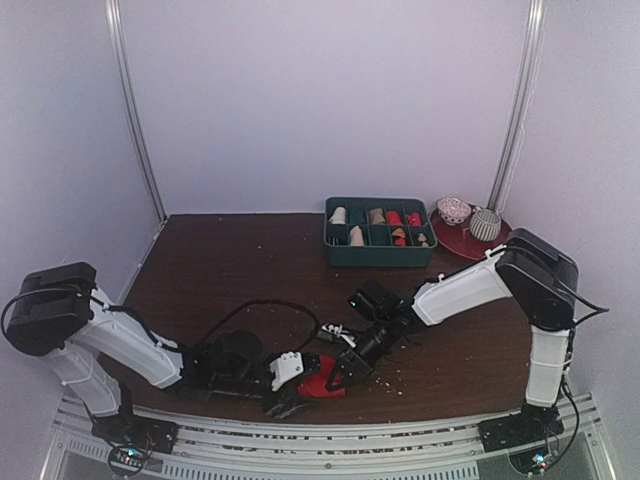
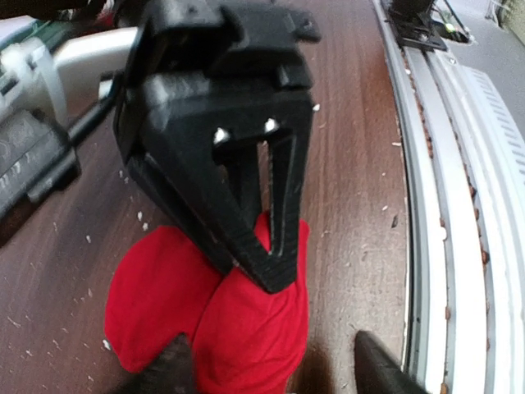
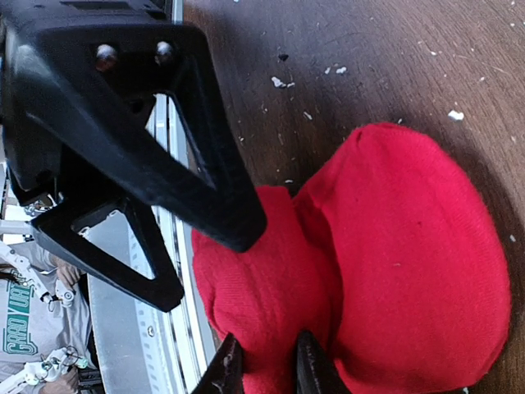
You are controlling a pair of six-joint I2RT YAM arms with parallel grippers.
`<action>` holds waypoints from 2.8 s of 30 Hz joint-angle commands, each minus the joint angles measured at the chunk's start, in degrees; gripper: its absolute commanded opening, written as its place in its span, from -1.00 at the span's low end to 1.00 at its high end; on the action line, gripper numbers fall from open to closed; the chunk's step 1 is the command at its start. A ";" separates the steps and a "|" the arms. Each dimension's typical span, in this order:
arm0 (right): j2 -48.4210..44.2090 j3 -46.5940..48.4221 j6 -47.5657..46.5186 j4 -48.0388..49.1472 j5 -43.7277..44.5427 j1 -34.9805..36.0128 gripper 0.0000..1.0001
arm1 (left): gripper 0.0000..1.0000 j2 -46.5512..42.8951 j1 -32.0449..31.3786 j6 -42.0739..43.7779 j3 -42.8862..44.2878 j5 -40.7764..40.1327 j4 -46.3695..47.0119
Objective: Roll the socks
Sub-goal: Roll a pair of socks at the center of the board.
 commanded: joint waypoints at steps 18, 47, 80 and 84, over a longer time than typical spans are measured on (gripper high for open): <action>-5.17 -6.38 0.75 -2.11 15.19 0.29 -0.38 | -1.00 6.70 1.65 -12.41 3.66 2.15 -7.06; -17.79 -20.68 -28.62 26.36 46.64 15.52 0.01 | -1.00 17.86 10.54 -29.33 1.65 25.14 -11.14; 3.64 -12.27 0.45 3.04 10.79 1.95 -0.44 | 0.55 -3.33 5.38 0.29 -0.47 5.97 3.36; 4.04 -12.20 0.78 2.70 11.62 1.46 -0.44 | 0.45 0.48 5.10 0.08 -0.05 7.59 2.59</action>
